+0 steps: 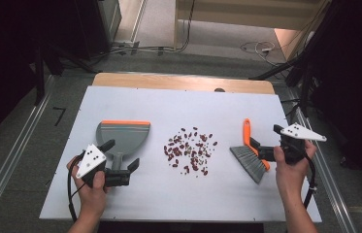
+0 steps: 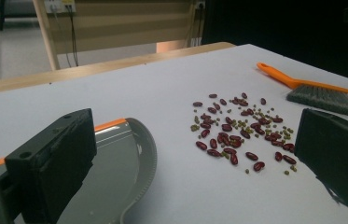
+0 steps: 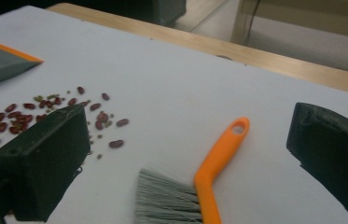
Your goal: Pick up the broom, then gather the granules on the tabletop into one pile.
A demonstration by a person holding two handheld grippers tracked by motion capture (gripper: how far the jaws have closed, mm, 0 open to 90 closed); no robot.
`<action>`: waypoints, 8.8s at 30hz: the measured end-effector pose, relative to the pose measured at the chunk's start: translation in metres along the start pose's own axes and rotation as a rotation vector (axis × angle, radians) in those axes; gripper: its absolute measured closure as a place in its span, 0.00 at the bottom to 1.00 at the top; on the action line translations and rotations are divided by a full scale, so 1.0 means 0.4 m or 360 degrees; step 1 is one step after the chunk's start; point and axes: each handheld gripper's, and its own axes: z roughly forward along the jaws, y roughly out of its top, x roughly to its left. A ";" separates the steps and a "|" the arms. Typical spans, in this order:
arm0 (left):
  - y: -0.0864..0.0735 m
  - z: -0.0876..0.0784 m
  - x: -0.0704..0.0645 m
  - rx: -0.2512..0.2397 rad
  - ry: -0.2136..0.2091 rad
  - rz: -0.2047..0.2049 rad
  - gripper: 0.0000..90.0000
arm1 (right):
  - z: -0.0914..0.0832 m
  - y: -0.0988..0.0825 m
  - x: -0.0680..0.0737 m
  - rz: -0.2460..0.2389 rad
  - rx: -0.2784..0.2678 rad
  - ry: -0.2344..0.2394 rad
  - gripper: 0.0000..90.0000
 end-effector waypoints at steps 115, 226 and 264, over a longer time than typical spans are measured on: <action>0.048 0.090 -0.119 -0.0055 -0.0335 0.0037 0.04 | 0.017 0.022 0.159 0.0227 -0.0538 0.0203 0.76; 0.078 0.132 -0.130 0.0168 -0.1145 -0.0065 0.65 | 0.094 0.073 0.327 -0.0088 -0.0081 0.1612 0.77; 0.046 0.067 -0.043 0.0186 -0.0566 -0.0077 0.00 | 0.106 0.105 0.214 -0.0152 0.0167 0.0615 0.77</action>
